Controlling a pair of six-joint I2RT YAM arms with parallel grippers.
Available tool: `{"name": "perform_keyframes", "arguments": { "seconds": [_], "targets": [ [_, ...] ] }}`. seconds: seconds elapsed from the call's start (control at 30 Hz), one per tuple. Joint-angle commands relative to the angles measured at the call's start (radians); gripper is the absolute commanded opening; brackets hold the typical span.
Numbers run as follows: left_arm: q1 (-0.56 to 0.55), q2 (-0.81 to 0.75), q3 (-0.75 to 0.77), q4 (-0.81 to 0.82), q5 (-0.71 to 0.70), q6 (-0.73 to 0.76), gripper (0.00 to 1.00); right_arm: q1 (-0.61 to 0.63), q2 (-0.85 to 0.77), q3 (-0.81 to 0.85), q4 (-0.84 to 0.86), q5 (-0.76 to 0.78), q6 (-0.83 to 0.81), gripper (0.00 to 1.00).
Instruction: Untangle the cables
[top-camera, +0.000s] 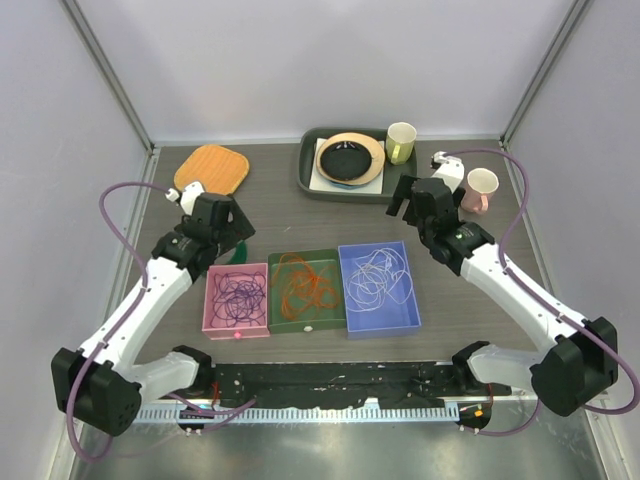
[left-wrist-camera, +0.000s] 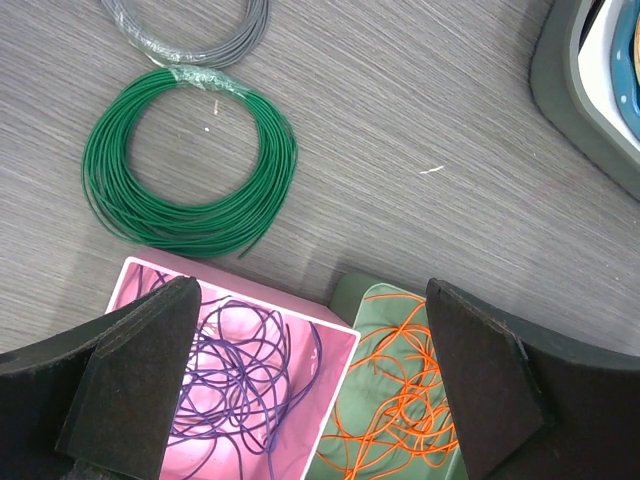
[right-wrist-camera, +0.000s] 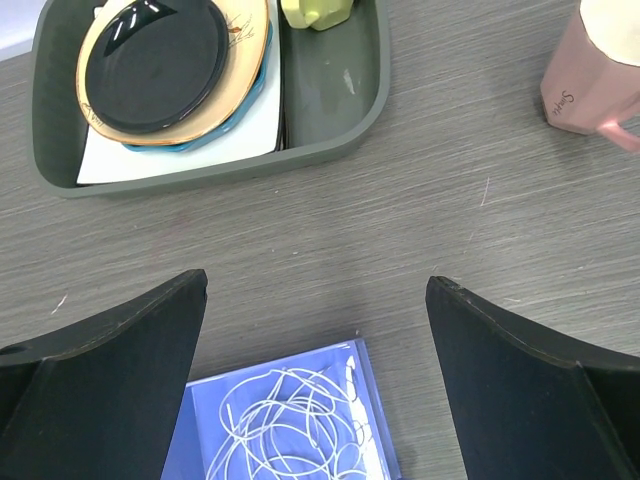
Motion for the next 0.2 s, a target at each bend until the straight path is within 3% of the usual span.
{"name": "perform_keyframes", "arguments": {
  "seconds": [0.0,0.17],
  "targets": [
    [0.006,-0.015,0.04,-0.002,-0.029,0.002,1.0,0.002,-0.026,0.004,0.056,0.014,-0.01,0.97],
    [0.006,-0.026,0.037,-0.003,-0.029,0.0,1.0,0.002,-0.04,-0.007,0.07,0.001,-0.03,0.96]
  ]
}}
